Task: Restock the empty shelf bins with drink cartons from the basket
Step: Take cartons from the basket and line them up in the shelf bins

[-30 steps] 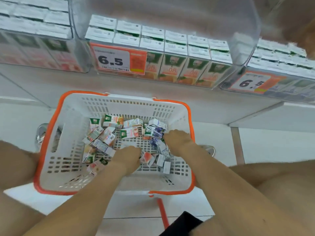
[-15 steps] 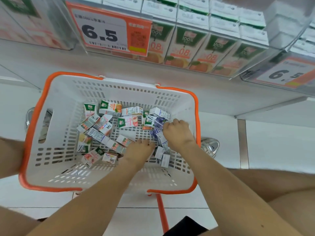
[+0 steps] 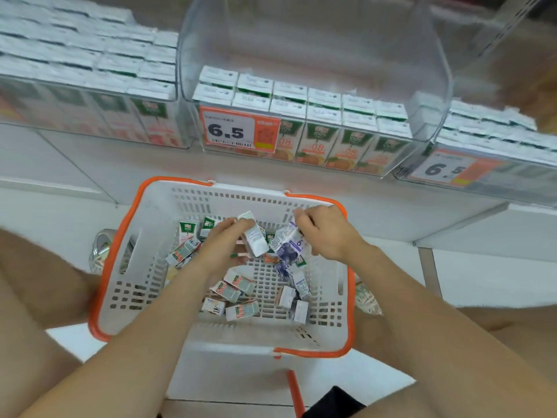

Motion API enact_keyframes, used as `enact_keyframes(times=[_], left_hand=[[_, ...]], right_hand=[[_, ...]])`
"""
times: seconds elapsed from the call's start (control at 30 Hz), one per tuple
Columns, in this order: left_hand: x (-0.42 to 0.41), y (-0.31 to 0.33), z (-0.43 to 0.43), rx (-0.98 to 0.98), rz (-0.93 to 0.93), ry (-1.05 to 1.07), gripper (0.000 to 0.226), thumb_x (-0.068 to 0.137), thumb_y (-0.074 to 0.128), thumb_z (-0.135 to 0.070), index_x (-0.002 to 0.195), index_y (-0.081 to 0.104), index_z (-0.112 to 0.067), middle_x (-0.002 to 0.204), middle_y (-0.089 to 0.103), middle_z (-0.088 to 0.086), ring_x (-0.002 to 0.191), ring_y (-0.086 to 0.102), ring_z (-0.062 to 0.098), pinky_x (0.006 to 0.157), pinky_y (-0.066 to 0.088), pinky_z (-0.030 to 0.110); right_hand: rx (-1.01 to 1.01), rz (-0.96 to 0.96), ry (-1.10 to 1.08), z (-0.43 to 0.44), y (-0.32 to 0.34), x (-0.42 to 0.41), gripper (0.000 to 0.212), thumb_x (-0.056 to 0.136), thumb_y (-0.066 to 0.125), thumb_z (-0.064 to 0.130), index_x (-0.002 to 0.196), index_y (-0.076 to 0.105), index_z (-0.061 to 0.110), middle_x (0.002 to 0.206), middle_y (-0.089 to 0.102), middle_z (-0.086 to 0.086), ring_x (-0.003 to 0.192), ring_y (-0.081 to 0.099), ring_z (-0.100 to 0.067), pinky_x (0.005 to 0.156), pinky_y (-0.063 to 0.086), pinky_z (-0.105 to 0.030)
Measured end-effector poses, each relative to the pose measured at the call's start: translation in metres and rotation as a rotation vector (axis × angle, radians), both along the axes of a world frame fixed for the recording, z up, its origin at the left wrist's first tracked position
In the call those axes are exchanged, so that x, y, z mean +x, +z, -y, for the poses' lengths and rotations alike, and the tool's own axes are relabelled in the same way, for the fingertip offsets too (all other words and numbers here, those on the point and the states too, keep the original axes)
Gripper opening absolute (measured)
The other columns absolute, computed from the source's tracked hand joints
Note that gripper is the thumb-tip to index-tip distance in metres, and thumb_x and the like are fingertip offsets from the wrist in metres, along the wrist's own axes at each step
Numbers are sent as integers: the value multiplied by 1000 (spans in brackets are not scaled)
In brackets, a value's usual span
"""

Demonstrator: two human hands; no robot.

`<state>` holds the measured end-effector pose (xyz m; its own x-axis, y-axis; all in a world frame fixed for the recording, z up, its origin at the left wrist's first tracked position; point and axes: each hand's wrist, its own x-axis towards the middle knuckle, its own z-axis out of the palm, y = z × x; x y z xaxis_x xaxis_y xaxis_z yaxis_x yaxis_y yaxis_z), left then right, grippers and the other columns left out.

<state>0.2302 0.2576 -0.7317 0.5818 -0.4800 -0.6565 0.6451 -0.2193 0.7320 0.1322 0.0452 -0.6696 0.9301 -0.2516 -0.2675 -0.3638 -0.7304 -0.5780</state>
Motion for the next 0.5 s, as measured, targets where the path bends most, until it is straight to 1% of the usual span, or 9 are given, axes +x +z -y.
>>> enact_keyframes(times=[0.07,0.13,0.17,0.23,0.27,0.33,0.4,0.47,0.5], left_hand=[[0,21,0,-26,78,-37,24,92,77,-27,113,69,-18,103,78,9,83,72,24,68,54,37],[-2,40,3,-13,165,-59,40,82,87,-26,117,69,-18,107,79,7,93,75,27,78,59,46],[-3,49,4,-2,220,-59,45,78,91,-26,116,69,-19,108,78,6,96,75,27,83,59,46],[-10,68,6,29,385,-46,44,76,93,-29,113,70,-26,112,73,2,100,72,21,85,57,39],[-13,77,7,43,486,-43,41,77,92,-35,112,71,-32,114,70,-1,103,70,17,86,57,38],[-21,98,8,32,666,-73,40,79,89,-48,115,72,-39,116,68,-10,106,67,9,89,59,44],[-29,121,12,17,819,-124,46,80,84,-58,122,70,-44,121,69,-18,112,64,6,94,57,45],[-35,143,20,7,963,-111,48,82,85,-53,125,67,-43,123,68,-19,116,62,3,99,54,37],[-38,155,24,-10,1014,-73,49,81,88,-47,124,66,-40,121,68,-18,113,63,1,94,54,30]], right_hand=[[-65,35,-19,-8,20,0,73,105,38,60,55,39,8,43,36,-13,52,66,-32,52,50,-42],[-154,74,-60,-13,40,0,81,95,42,77,53,40,8,40,36,-13,50,67,-30,48,52,-43],[-176,95,-80,-15,50,0,81,89,47,82,53,39,10,41,34,-11,49,66,-29,46,51,-45],[-229,147,-102,-17,72,-4,78,79,59,84,55,37,13,47,31,-6,48,56,-30,45,47,-45],[-262,182,-102,-19,85,-7,76,76,63,84,59,38,14,50,35,-3,51,51,-30,47,45,-44],[-350,263,-104,-19,106,-14,70,73,65,84,74,45,17,60,49,3,63,54,-23,52,47,-39],[-443,372,-88,-15,127,-21,64,77,62,86,89,46,25,67,58,4,68,57,-19,56,49,-35],[-493,468,-51,-7,145,-28,58,83,57,85,97,48,29,69,62,4,64,58,-21,55,45,-34],[-501,499,-38,-2,152,-32,54,86,55,82,100,51,29,69,63,4,61,58,-21,54,42,-33]])
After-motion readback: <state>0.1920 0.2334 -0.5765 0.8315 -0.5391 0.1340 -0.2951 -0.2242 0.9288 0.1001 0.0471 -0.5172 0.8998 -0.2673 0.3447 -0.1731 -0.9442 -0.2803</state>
